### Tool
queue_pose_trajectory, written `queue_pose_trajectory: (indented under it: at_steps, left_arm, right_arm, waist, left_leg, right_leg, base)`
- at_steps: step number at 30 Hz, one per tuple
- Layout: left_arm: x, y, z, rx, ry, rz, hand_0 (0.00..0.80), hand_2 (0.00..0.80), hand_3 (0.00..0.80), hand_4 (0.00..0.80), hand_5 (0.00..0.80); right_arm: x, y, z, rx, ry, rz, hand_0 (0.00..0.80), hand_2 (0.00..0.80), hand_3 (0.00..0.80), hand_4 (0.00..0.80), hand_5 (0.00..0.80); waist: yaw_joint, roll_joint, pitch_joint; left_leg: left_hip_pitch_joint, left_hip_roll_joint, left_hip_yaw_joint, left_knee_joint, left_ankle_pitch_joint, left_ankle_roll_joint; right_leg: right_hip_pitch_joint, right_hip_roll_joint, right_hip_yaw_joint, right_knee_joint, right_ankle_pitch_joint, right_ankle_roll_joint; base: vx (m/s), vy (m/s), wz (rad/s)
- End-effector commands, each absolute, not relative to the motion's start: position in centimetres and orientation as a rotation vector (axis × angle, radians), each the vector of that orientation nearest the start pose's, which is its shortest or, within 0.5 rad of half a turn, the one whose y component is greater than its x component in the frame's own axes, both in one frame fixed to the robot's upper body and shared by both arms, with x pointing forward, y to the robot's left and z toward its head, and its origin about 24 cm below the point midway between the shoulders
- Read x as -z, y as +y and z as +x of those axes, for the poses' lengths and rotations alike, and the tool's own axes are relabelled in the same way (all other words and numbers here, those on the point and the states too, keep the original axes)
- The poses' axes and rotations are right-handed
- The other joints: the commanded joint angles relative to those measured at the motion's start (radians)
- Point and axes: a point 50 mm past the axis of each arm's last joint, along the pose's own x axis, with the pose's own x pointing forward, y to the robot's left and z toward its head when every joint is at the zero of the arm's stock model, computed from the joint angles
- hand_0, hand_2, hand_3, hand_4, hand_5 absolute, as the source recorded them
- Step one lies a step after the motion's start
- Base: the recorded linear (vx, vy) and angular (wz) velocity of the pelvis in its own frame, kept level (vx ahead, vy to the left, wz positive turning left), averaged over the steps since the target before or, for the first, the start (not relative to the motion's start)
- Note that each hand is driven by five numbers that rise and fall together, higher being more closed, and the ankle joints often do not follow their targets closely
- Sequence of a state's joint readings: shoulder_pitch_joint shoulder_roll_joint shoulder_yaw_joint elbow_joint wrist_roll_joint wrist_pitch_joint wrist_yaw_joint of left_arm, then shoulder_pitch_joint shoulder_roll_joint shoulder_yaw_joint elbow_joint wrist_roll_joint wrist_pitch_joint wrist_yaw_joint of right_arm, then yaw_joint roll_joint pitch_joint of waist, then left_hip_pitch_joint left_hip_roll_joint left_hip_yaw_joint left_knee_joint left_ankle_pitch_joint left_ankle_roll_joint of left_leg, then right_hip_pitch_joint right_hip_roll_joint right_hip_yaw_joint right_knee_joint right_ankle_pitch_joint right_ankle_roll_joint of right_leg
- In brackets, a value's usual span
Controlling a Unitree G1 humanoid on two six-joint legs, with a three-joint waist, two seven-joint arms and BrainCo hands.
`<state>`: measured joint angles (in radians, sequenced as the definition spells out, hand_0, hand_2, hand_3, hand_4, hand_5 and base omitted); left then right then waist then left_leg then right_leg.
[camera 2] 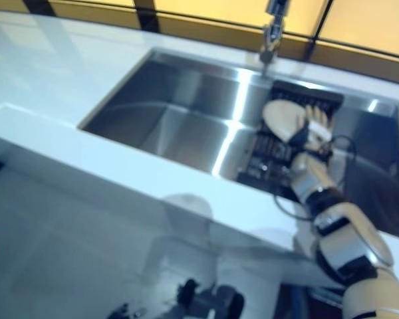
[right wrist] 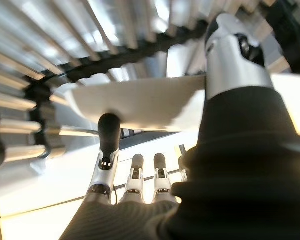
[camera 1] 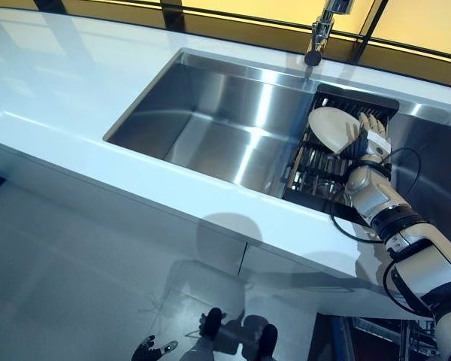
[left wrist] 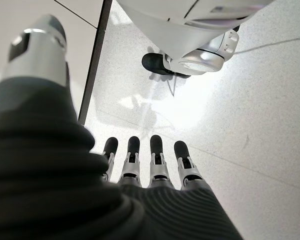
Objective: Take plates into dishwasher
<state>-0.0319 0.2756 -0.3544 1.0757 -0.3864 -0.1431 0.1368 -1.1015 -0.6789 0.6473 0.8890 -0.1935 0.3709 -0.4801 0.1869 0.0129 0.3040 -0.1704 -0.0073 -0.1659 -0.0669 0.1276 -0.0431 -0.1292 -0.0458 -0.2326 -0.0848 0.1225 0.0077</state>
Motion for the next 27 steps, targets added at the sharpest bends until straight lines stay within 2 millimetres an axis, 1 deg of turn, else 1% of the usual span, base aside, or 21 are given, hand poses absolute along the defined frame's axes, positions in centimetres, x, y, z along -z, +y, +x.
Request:
queue_pose_trajectory:
  at_steps: [1,3,4,5,6,7,13,19,21,24,27]
  left_arm:
    - [14.1,22.8,13.9,-0.147,0.928,0.182,0.000,0.000,0.000,0.000,0.000]
    - [14.0,23.0,13.9,-0.152,0.927,0.182,0.000,0.000,0.000,0.000,0.000]
    - [14.0,23.1,13.9,-0.153,0.926,0.182,0.000,0.000,0.000,0.000,0.000]
    - [14.0,23.2,13.9,-0.151,0.924,0.184,0.000,0.000,0.000,0.000,0.000]
    - [14.0,23.2,14.0,-0.151,0.924,0.184,0.000,0.000,0.000,0.000,0.000]
    - [14.0,23.2,14.0,-0.150,0.922,0.187,0.000,0.000,0.000,0.000,0.000]
    - [13.8,23.3,14.2,-0.147,0.919,0.187,0.000,0.000,0.000,0.000,0.000]
    - [13.8,23.3,14.2,-0.144,0.916,0.192,0.000,0.000,0.000,0.000,0.000]
    - [13.8,23.2,14.2,-0.144,0.914,0.196,0.000,0.000,0.000,0.000,0.000]
    - [13.8,23.3,14.1,-0.146,0.914,0.197,0.000,0.000,0.000,0.000,0.000]
    - [13.8,23.4,14.0,-0.148,0.911,0.199,0.000,0.000,0.000,0.000,0.000]
  right_arm:
    - [-26.7,-27.6,39.4,0.757,-0.107,-1.446,0.000,0.000,0.000,0.000,0.000]
    - [-26.9,-27.7,39.4,0.767,-0.100,-1.471,0.000,0.000,0.000,0.000,0.000]
    - [-27.1,-27.9,39.4,0.783,-0.096,-1.501,0.166,0.166,0.166,0.166,0.166]
    - [-27.2,-27.9,39.4,0.786,-0.088,-1.515,0.285,0.285,0.285,0.285,0.285]
    - [-27.2,-27.9,39.4,0.786,-0.086,-1.517,0.367,0.367,0.367,0.367,0.367]
    - [-27.3,-27.9,39.4,0.799,-0.073,-1.553,0.800,0.800,0.800,0.800,0.800]
    - [-27.6,-28.5,39.1,0.856,-0.061,-1.593,0.800,0.800,0.800,0.800,0.800]
    - [-28.4,-28.4,38.9,0.899,-0.141,-1.572,0.800,0.800,0.800,0.800,0.800]
    - [-28.9,-28.2,38.8,0.924,-0.206,-1.536,0.800,0.800,0.800,0.800,0.800]
    - [-29.0,-28.1,38.7,0.935,-0.243,-1.482,0.800,0.800,0.800,0.800,0.800]
    - [-29.6,-28.1,38.3,0.962,-0.317,-1.401,0.800,0.800,0.800,0.800,0.800]
  waist:
    - [0.039,-0.056,-0.016]
    - [0.042,-0.058,-0.015]
    - [0.045,-0.060,-0.014]
    - [0.047,-0.061,-0.014]
    - [0.047,-0.061,-0.013]
    - [0.050,-0.062,-0.013]
    - [0.053,-0.060,-0.012]
    - [0.053,-0.059,-0.015]
    - [0.052,-0.060,-0.018]
    - [0.050,-0.060,-0.022]
    - [0.045,-0.059,-0.027]
  left_leg:
    - [-0.004,-0.036,0.017,-0.020,-0.039,0.026]
    - [-0.006,-0.036,0.014,-0.020,-0.039,0.026]
    - [-0.009,-0.036,0.013,-0.020,-0.038,0.027]
    - [-0.009,-0.036,0.012,-0.020,-0.039,0.027]
    - [-0.010,-0.036,0.012,-0.020,-0.039,0.027]
    - [-0.012,-0.037,0.010,-0.020,-0.037,0.027]
    - [-0.017,-0.038,0.008,-0.020,-0.035,0.029]
    - [-0.019,-0.040,0.007,-0.020,-0.035,0.030]
    - [-0.017,-0.040,0.007,-0.020,-0.036,0.030]
    - [-0.016,-0.039,0.009,-0.020,-0.038,0.030]
    - [-0.012,-0.040,0.009,-0.020,-0.038,0.029]
  right_leg:
    - [0.003,-0.050,0.014,-0.002,-0.009,0.091]
    - [0.002,-0.050,0.013,-0.002,-0.009,0.092]
    - [0.000,-0.049,0.011,-0.002,-0.009,0.092]
    - [0.000,-0.050,0.010,-0.002,-0.009,0.093]
    - [0.000,-0.050,0.009,-0.002,-0.009,0.094]
    - [0.000,-0.051,0.008,-0.002,-0.009,0.094]
    - [-0.004,-0.052,0.004,-0.002,-0.009,0.093]
    - [-0.004,-0.053,0.003,-0.002,-0.009,0.095]
    - [-0.003,-0.052,0.003,-0.002,-0.010,0.096]
    - [-0.002,-0.052,0.003,-0.002,-0.010,0.097]
    - [0.001,-0.052,0.006,-0.002,-0.011,0.097]
  base:
    - [0.000,0.000,0.00]
    - [-0.002,-0.016,0.01]
    - [-0.005,-0.031,0.02]
    - [0.000,0.000,0.00]
    - [0.000,0.000,0.00]
    - [0.000,0.000,0.00]
    - [0.000,0.000,0.00]
    - [0.002,0.000,0.02]
    - [0.000,0.000,0.00]
    - [0.000,0.000,0.00]
    - [0.000,0.000,0.00]
